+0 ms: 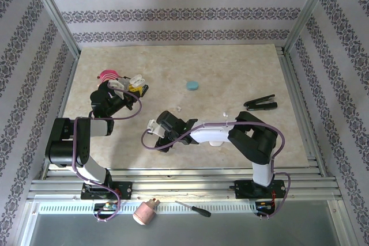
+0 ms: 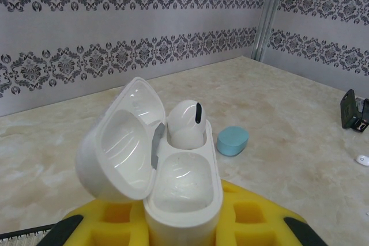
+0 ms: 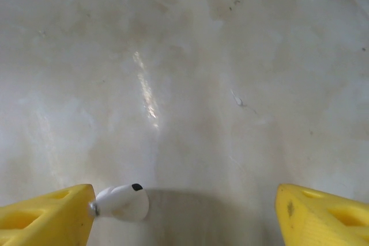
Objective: Insert wireless bluetooth earbuds into charging case
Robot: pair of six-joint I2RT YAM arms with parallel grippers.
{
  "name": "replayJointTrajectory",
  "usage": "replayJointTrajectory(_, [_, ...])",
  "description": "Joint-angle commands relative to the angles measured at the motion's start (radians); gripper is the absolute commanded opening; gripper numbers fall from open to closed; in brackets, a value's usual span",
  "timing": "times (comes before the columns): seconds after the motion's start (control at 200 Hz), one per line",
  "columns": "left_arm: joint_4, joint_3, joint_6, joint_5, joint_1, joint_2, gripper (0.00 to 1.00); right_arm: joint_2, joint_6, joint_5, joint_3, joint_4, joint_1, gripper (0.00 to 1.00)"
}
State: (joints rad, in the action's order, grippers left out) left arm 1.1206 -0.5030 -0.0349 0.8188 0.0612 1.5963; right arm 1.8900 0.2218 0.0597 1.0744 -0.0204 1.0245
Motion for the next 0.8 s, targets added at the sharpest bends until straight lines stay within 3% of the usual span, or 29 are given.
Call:
replayJointTrajectory(0.0, [0.079,0.002,-0.017,0.027,0.016,0.011,0.03,-0.045,0.023,-0.029,-0.023,-0.034,-0.013,0.81])
replayJointTrajectory(0.42, [0.089,0.004,-0.026,0.030,0.018,0.014,0.03,-0.108,-0.150,0.164,-0.021,-0.014,-0.076,0.79])
replayJointTrajectory(0.635, [0.093,0.005,-0.026,0.027,0.020,0.014,0.03,-0.050,-0.214,0.222,0.082,-0.197,-0.081,0.59])
replayJointTrajectory(0.794, [0.103,0.004,-0.036,0.031,0.022,0.022,0.03,0.028,-0.226,0.229,0.206,-0.396,-0.064,0.53])
